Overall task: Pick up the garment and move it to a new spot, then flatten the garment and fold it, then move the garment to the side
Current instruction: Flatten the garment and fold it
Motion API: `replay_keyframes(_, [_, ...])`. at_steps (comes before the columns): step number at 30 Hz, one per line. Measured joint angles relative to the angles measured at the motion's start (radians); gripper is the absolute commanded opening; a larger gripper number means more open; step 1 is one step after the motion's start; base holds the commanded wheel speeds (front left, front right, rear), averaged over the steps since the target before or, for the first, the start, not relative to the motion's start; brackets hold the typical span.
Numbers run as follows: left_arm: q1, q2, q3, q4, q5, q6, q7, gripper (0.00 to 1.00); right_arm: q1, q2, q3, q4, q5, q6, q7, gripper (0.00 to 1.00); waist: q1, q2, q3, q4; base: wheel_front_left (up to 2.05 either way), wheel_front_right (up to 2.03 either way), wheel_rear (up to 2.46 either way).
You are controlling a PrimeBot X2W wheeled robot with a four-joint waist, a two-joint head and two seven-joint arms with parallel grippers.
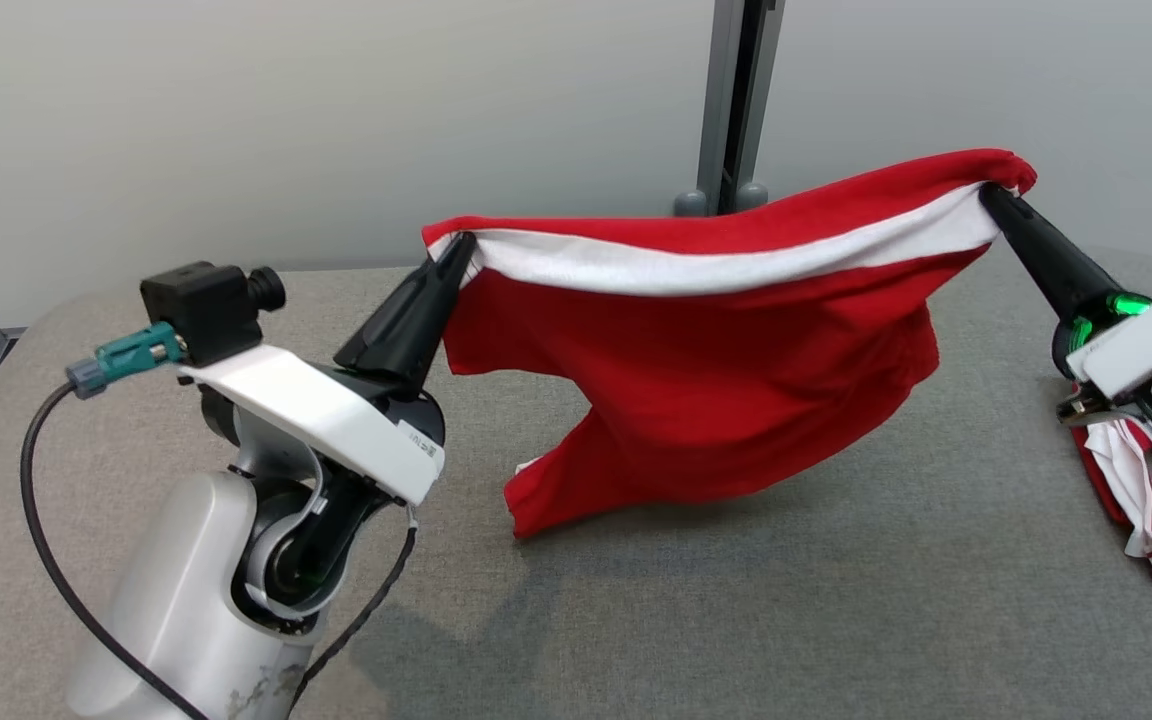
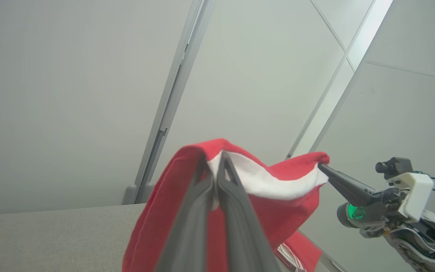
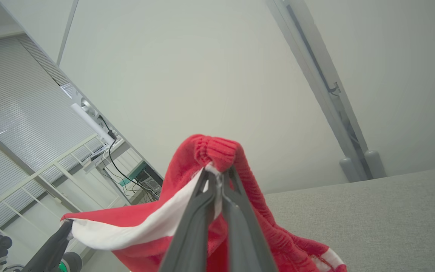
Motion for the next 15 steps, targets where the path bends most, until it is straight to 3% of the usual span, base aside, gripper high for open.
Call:
replay_keyframes(3, [-0.031,-0.002,0.016,0.016,-0.009,0.014,0.003,0.0,-0.045,0.049,-0.044,0.077,0.016,0.0,0.03,0.0,0.0,0.0,-0.008,-0.008,0.0,0.0,0.0])
replay_keyframes(8, [-0.058,-0.028,0.05,0.051,-0.031,0.045,-0.013,0.0,-0.112,0.188,-0.144,0.203,0.126,0.0,0.073,0.0,0.0,0.0,-0.019,-0.018,0.0,0.0,0.0])
replay_keyframes(15, [-0.094,-0.058,0.076,0.096,-0.059,0.09,-0.017,0.0,-0.232,0.299,-0.235,0.416,0.187,-0.001,0.085,0.0,0.0,0.0,-0.026,-0.027,0.0,0.0,0.0])
